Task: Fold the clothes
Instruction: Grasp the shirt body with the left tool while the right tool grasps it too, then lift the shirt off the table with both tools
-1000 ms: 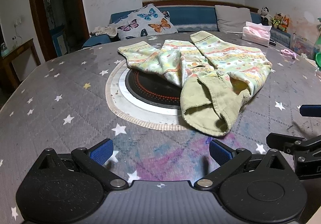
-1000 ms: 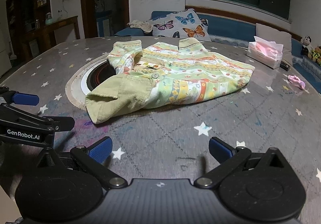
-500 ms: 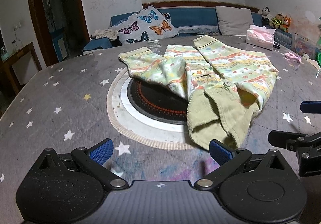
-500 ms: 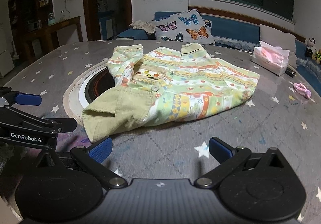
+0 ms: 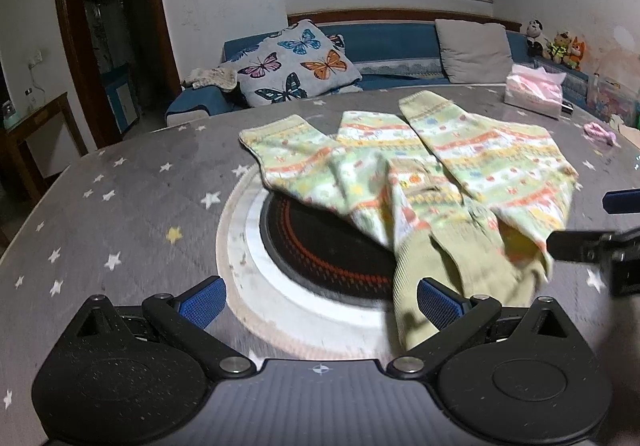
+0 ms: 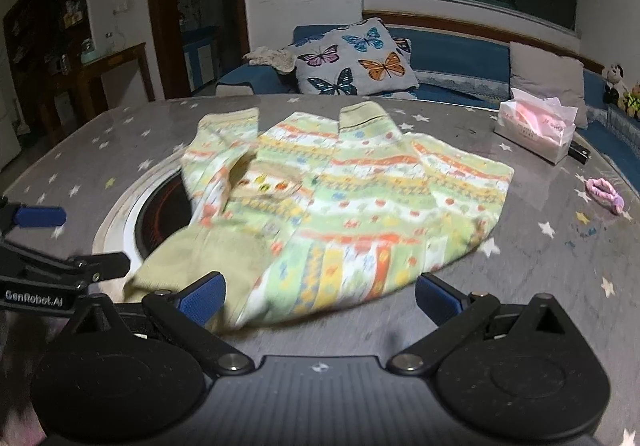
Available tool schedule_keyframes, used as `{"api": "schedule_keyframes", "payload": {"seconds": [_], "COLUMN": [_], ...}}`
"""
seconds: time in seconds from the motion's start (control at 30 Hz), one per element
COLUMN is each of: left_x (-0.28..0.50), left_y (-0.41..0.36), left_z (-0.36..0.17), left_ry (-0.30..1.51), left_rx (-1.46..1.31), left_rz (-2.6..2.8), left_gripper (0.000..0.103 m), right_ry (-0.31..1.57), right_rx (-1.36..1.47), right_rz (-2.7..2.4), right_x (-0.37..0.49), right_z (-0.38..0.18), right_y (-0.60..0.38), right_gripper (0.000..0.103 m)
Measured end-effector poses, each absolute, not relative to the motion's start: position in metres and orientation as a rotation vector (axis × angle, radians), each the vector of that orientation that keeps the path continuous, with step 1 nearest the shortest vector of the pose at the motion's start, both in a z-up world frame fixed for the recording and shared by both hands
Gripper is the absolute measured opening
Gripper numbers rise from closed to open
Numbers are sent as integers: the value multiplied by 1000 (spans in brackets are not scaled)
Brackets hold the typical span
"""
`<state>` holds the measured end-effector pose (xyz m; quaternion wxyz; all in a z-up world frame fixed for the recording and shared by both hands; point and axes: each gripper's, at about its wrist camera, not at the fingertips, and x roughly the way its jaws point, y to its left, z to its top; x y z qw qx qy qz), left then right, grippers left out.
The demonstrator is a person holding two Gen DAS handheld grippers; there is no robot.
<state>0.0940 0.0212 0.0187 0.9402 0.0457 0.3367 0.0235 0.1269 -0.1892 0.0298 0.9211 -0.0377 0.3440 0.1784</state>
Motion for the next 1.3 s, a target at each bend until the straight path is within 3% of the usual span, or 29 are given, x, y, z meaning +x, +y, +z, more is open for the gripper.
{"api": "schedule_keyframes", "payload": {"seconds": [0.43, 0.57, 0.63, 0.9, 0.97, 1.03, 1.13, 1.3], "left_x": [125, 136, 144, 185, 200, 221, 250, 304], "left_y": [41, 48, 51, 54, 52, 53, 54, 58], "left_z": [19, 21, 23, 40, 44, 45, 43, 32], "left_ry": [703, 706, 706, 673, 658, 657, 671, 707], "left_rx": [55, 43, 36, 18, 20, 8, -7, -15], "left_rz": [58, 61, 58, 38, 39, 40, 47, 91], "left_gripper": [101, 99, 98, 94, 93, 92, 90, 76], "right_ry": [761, 790, 811, 839, 827, 815, 799, 809], "right_rx": [-10, -48, -61, -151, -192, -239, -267, -182], "right_rz": [349, 356, 362, 344, 331, 313, 314, 328], "right_x": [247, 288, 304, 339, 339, 337, 334, 339], "right_z": [46, 35, 26, -4, -5, -7, -6, -1], "right_y": [-185, -165, -155, -129, -128, -126, -130, -144], "right_gripper": [76, 71, 63, 53, 45, 26, 15, 11]}}
